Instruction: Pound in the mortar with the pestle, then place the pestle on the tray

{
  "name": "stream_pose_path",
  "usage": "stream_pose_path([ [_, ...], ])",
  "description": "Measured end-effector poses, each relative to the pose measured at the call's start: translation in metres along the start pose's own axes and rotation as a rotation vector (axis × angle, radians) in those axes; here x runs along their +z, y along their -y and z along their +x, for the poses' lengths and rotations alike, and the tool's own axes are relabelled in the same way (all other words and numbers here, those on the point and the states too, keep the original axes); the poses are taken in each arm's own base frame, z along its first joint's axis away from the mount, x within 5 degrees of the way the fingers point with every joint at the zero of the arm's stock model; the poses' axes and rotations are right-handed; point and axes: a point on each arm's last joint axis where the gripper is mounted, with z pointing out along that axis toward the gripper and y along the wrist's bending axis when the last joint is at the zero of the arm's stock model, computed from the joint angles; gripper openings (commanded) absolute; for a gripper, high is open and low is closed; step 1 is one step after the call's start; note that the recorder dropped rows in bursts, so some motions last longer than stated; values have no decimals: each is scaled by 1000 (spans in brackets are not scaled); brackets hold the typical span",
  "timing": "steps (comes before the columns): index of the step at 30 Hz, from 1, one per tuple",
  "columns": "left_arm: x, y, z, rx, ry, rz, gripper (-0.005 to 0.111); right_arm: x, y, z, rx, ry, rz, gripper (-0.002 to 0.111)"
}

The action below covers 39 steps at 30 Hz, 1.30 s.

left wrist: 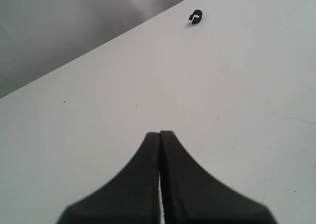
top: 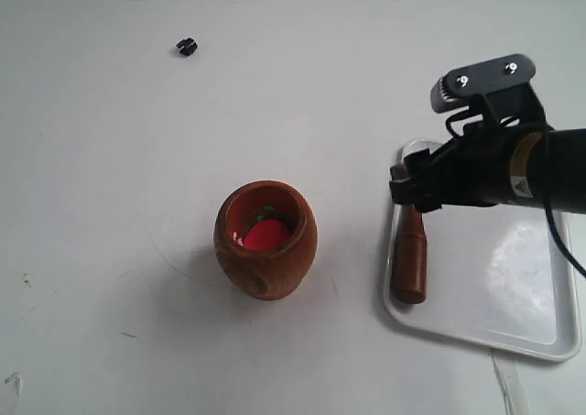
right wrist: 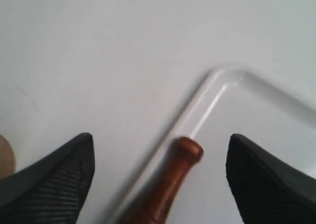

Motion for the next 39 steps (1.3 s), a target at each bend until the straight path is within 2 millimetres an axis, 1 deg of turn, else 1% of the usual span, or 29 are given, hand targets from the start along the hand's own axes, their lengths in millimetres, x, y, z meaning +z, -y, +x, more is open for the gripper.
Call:
stream_pose_path([
  [5, 0, 0, 0, 0, 0, 0, 0, -34, -6, -22, -1, 212, -73, 62],
  [8, 0, 0, 0, 0, 0, 0, 0, -56, -7, -30, -15, 316, -94, 57],
  [9, 0, 0, 0, 0, 0, 0, 0, -64, -7, -32, -23, 348, -97, 52],
  [10, 0, 0, 0, 0, 0, 0, 0, -71, -8, -33, -34, 381, -102, 45],
  [11, 0, 0, 0, 0, 0, 0, 0, -84, -9, -34, -58, 445, -118, 39],
  [13, 0, 0, 0, 0, 0, 0, 0, -97, -11, -29, -88, 523, -151, 27],
  [16, 0, 0, 0, 0, 0, 0, 0, -113, -14, -15, -133, 642, -214, 9],
  [17, 0, 0, 0, 0, 0, 0, 0, -119, -16, -10, -153, 688, -237, 0],
  [19, 0, 0, 0, 0, 0, 0, 0, -140, -21, 12, -236, 874, -317, 0],
  [23, 0, 0, 0, 0, 0, 0, 0, -160, -23, 38, -274, 1047, -378, 0],
  [25, 0, 0, 0, 0, 0, 0, 0, -166, -22, 47, -252, 1080, -402, 0],
  [27, 0, 0, 0, 0, 0, 0, 0, -167, -22, 56, -196, 1080, -451, 0],
  [32, 0, 0, 0, 0, 0, 0, 0, -161, -27, 83, -226, 1098, -556, 0],
  [35, 0, 0, 0, 0, 0, 0, 0, -158, -24, 86, -220, 1073, -524, 0],
  [38, 0, 0, 0, 0, 0, 0, 0, -149, -18, 87, -166, 982, -446, 0],
  [39, 0, 0, 0, 0, 0, 0, 0, -144, -14, 88, -122, 934, -406, 0],
])
